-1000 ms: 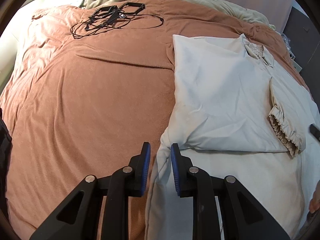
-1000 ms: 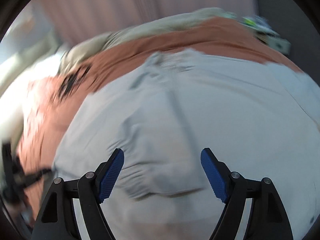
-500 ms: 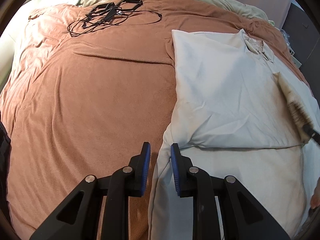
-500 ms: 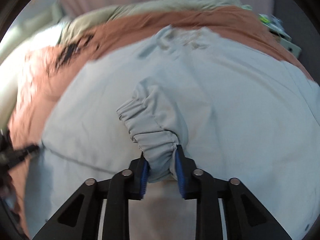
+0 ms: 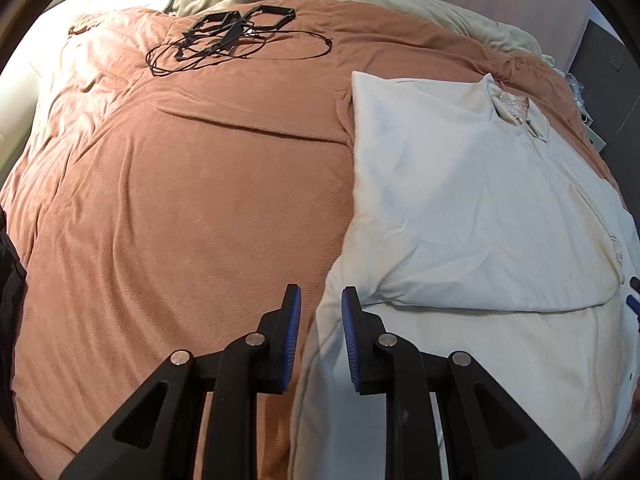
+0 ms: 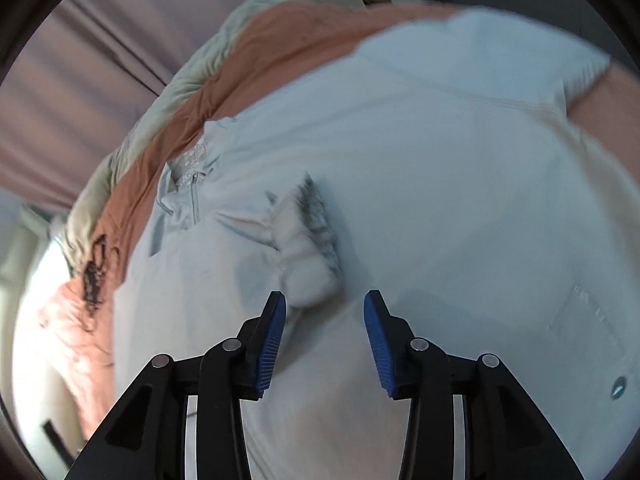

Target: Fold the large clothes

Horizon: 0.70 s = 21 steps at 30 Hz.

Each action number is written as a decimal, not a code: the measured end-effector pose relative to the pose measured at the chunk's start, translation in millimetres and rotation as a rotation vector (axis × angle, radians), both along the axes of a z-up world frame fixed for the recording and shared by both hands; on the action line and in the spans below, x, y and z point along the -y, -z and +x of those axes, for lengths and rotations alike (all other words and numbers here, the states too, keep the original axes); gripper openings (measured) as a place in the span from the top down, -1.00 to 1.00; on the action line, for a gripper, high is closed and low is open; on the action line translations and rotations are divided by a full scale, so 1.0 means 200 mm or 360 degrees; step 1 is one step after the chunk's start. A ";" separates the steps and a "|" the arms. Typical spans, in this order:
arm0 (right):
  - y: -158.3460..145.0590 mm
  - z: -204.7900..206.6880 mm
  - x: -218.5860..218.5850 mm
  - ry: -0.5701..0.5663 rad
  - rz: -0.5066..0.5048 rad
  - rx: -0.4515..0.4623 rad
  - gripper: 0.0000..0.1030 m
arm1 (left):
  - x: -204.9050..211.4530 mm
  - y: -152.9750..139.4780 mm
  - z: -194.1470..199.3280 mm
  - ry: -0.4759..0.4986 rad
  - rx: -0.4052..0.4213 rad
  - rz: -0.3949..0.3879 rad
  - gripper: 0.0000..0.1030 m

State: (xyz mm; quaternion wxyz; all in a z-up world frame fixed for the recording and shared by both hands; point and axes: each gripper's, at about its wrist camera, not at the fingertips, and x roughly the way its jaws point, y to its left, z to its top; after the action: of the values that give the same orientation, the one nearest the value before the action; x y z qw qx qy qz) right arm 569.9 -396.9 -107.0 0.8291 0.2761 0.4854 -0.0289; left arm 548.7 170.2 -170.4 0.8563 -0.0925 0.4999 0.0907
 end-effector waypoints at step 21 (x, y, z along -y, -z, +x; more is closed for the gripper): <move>0.16 0.17 -0.03 -0.0100 0.0273 -0.0002 0.50 | 0.25 -0.08 -0.01 0.0039 0.0055 -0.0030 0.56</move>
State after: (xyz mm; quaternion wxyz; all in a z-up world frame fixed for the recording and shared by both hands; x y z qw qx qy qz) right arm 603.0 -391.4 -139.9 0.8026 0.3307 0.4949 0.0385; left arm 546.0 119.7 -154.3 0.8650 -0.0960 0.4870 0.0740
